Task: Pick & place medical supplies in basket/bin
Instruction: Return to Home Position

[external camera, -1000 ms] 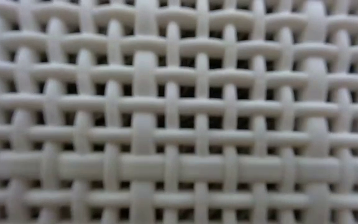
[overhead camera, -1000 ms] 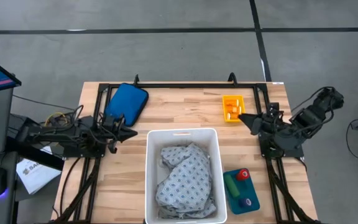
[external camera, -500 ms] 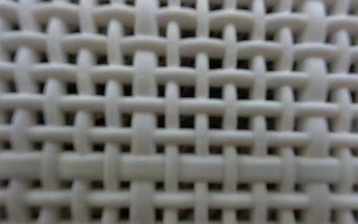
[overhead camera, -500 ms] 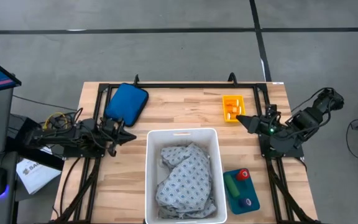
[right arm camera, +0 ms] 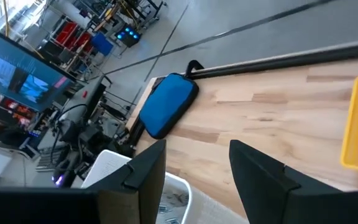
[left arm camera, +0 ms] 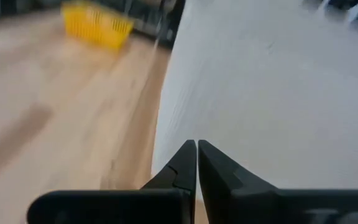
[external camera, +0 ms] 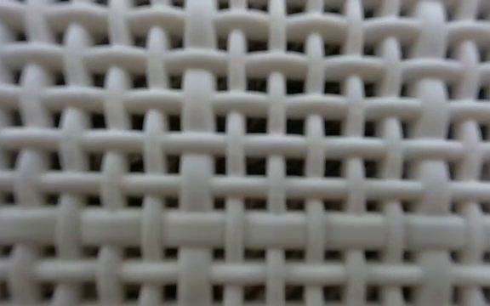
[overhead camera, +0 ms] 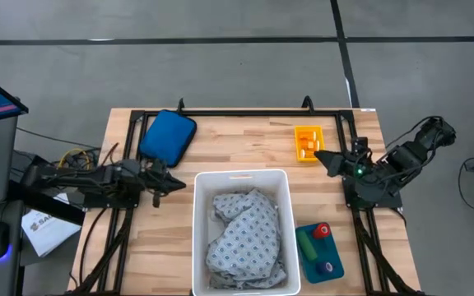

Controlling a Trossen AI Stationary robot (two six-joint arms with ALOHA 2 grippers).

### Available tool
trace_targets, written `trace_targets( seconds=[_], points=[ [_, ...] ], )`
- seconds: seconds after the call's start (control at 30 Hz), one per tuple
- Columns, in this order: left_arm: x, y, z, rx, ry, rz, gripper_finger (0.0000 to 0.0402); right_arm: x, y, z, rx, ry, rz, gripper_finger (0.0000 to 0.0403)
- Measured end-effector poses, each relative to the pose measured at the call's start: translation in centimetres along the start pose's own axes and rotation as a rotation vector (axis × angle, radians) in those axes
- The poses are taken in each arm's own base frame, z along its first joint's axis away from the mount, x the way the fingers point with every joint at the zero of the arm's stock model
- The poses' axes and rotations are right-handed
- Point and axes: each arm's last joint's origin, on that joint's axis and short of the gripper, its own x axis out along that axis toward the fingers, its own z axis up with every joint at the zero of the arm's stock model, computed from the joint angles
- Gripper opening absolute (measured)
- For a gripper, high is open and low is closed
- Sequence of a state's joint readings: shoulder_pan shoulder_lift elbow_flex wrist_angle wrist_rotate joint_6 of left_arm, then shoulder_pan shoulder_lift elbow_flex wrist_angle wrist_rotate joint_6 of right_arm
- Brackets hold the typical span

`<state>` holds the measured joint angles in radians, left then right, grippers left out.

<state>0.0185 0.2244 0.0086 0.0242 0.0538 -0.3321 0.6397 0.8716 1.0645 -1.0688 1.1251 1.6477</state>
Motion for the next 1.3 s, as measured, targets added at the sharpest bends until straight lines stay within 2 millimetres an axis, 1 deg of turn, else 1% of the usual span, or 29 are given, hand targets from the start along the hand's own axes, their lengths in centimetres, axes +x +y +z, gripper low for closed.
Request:
trace_targets(
  seconds=[0.1,0.33,0.47,0.53,0.67,0.8,0.9,1.0,1.07,1.2,1.3],
  points=[
    [0.6,0.3,-0.7,-0.059,0.079,0.028,0.0008,-0.1,0.0,0.2,-0.053,-0.009,0.007,0.0173],
    [1.4,0.6,-1.6,-0.069,0.189,0.069,0.0005,-0.7,-0.1,1.4,-0.183,-0.014,0.056,0.0173],
    [1.7,0.8,-2.1,-0.071,0.235,0.087,0.0008,-1.2,0.8,2.4,-0.29,0.027,0.168,0.0173],
    [1.7,0.9,-2.2,-0.072,0.247,0.094,0.001,-1.3,1.4,2.8,-0.379,0.037,0.231,0.0173],
    [1.8,0.9,-2.3,-0.073,0.262,0.1,0.001,-0.9,2.1,3.3,-0.546,0.036,0.291,0.0173],
    [1.8,0.9,-2.3,-0.073,0.262,0.1,0.0011,0.3,1.9,3.4,-0.646,0.098,0.316,0.0173],
    [1.8,0.9,-2.3,-0.073,0.262,0.1,0.0011,1.7,2.0,3.0,-0.696,0.135,0.344,0.0173],
    [1.8,0.9,-2.3,-0.073,0.262,0.1,0.001,3.3,2.0,2.2,-0.728,0.143,0.461,0.0173],
    [1.8,0.9,-2.3,-0.073,0.261,0.1,0.0011,4.6,1.6,1.5,-0.702,0.122,0.576,0.0173],
    [1.8,0.9,-2.3,-0.073,0.261,0.1,0.0012,7.4,-0.9,-0.3,-0.634,0.118,0.752,0.0173],
    [1.8,0.9,-2.3,-0.073,0.261,0.1,0.001,8.8,-3.9,-1.8,-0.641,0.136,0.708,0.0173]
  ],
)
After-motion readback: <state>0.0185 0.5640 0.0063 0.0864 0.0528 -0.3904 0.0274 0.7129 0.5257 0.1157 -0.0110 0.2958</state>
